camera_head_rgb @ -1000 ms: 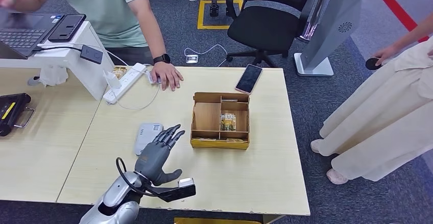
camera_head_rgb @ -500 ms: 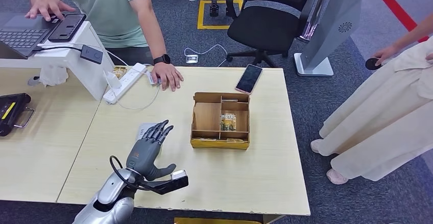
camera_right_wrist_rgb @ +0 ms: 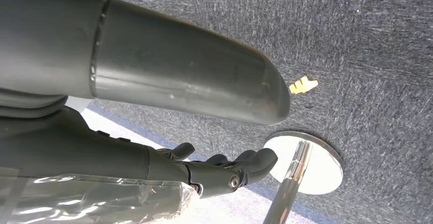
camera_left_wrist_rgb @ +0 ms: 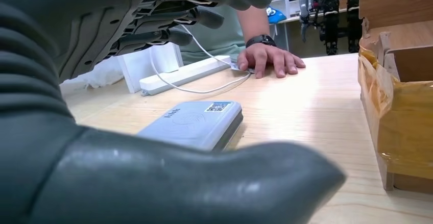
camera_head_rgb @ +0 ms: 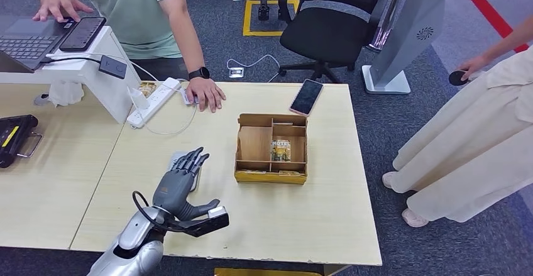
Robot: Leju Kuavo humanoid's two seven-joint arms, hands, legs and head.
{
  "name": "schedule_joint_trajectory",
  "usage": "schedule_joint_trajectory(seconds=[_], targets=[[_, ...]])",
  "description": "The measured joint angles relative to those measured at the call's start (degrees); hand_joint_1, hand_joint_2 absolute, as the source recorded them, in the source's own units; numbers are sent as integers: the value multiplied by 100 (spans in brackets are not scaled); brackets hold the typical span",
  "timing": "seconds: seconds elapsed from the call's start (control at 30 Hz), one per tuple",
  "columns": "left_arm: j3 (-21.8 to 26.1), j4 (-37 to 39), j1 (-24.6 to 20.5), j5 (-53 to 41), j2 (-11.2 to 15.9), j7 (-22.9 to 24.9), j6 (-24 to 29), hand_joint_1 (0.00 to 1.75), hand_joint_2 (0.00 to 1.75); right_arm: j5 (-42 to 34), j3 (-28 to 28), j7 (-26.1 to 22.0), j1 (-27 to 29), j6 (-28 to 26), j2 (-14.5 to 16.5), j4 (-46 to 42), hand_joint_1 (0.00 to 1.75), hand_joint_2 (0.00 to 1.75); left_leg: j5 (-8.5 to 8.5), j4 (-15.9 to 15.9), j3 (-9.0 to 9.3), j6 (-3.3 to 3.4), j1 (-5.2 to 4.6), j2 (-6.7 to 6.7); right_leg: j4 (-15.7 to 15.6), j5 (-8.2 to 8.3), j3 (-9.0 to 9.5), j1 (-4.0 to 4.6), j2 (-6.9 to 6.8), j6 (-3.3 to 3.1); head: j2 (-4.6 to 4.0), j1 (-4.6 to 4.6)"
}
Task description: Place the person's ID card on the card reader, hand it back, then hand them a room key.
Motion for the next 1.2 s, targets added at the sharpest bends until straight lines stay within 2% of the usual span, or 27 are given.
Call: schedule_joint_trajectory(seconds=[0.27, 0.57, 1.0, 1.2], targets=[[-29, -134, 13, -92, -206, -193, -14, 0, 175, 15, -4, 1, -7, 0, 0, -18, 0, 0, 0, 0, 0, 0, -1, 0, 0, 0, 0, 0, 0, 0, 0, 0], [-103, -177, -98, -58, -296, -220, -42, 0, 175, 15, -11, 2, -7, 0, 0, -33, 0, 0, 0, 0, 1, 0, 1, 0, 0, 0, 0, 0, 0, 0, 0, 0], [-338, -226, -226, -78, -314, -254, -33, 0, 175, 15, -41, -3, -7, 0, 0, -53, 0, 0, 0, 0, 1, 0, -1, 0, 0, 0, 0, 0, 1, 0, 0, -1], [-560, -198, -382, -487, -318, -187, -130, 0, 175, 14, -45, 4, -25, 0, 0, -68, 0, 0, 0, 0, 1, 0, -1, 0, 0, 0, 0, 0, 0, 0, 0, 0]])
